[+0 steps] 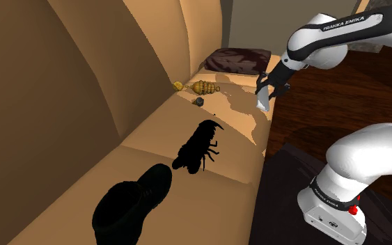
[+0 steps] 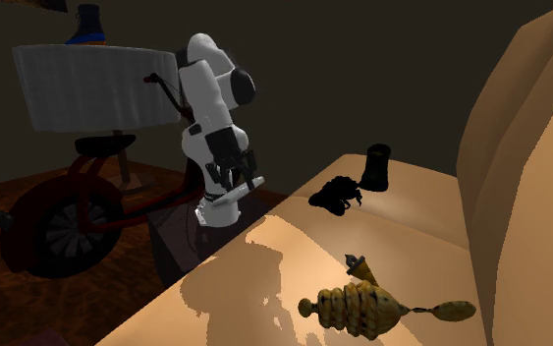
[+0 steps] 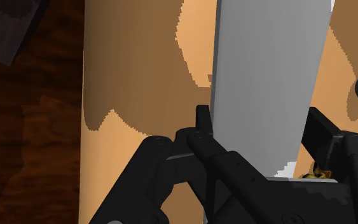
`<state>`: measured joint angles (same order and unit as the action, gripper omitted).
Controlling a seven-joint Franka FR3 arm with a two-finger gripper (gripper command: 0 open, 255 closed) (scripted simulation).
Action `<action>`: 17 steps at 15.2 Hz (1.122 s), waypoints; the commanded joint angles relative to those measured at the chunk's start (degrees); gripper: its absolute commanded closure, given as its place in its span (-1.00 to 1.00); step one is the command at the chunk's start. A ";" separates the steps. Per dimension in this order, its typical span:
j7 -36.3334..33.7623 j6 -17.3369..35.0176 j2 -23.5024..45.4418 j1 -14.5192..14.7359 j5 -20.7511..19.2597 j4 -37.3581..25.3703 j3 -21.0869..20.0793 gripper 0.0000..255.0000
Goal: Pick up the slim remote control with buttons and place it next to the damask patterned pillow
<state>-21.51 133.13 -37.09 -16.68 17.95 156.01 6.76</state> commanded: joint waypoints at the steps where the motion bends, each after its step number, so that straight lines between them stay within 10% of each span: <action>1: -0.69 -1.83 -0.75 -0.27 -0.45 -1.12 -0.21 1.00; 17: -4.73 -14.34 -3.38 -1.30 -2.67 -11.37 -0.92 1.00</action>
<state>-26.08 119.54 -40.47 -17.94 15.40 145.39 5.81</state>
